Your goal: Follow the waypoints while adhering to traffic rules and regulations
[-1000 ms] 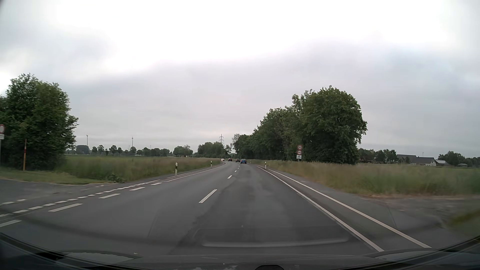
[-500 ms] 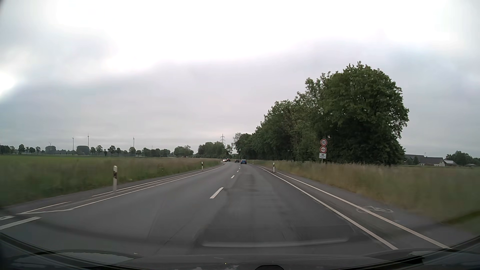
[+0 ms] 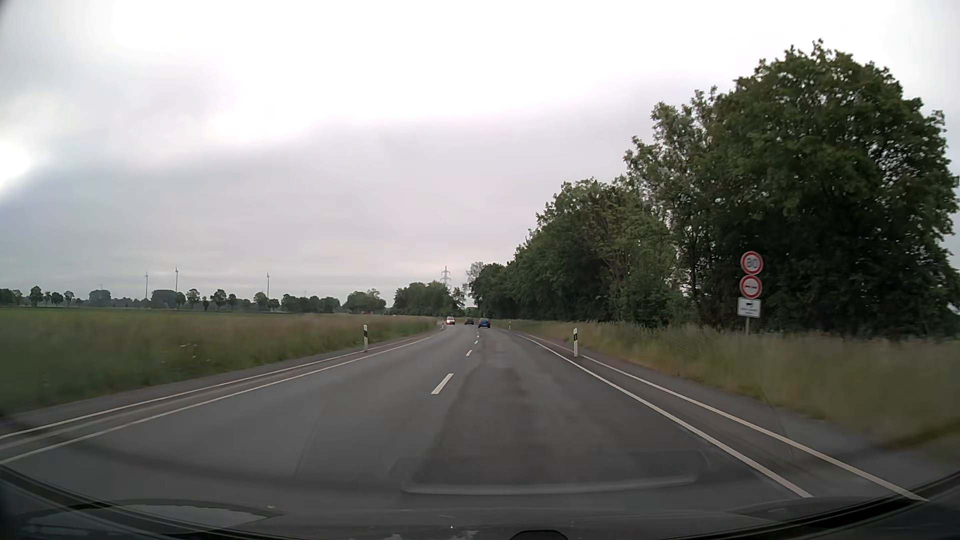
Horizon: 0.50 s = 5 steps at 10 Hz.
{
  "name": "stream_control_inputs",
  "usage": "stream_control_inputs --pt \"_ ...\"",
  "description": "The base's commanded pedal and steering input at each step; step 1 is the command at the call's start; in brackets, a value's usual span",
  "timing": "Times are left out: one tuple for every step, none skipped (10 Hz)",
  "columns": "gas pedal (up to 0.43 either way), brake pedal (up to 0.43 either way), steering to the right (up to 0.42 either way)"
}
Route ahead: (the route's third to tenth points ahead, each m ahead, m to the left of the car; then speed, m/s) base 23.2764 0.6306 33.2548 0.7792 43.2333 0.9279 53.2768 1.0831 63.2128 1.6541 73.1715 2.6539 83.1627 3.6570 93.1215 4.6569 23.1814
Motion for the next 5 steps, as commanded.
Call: stream_control_inputs --pt "0.260 0.000 0.009" --pt "0.260 0.000 0.008" --pt "0.260 0.000 0.006" --pt "0.260 0.000 0.004" --pt "0.260 0.000 0.000"
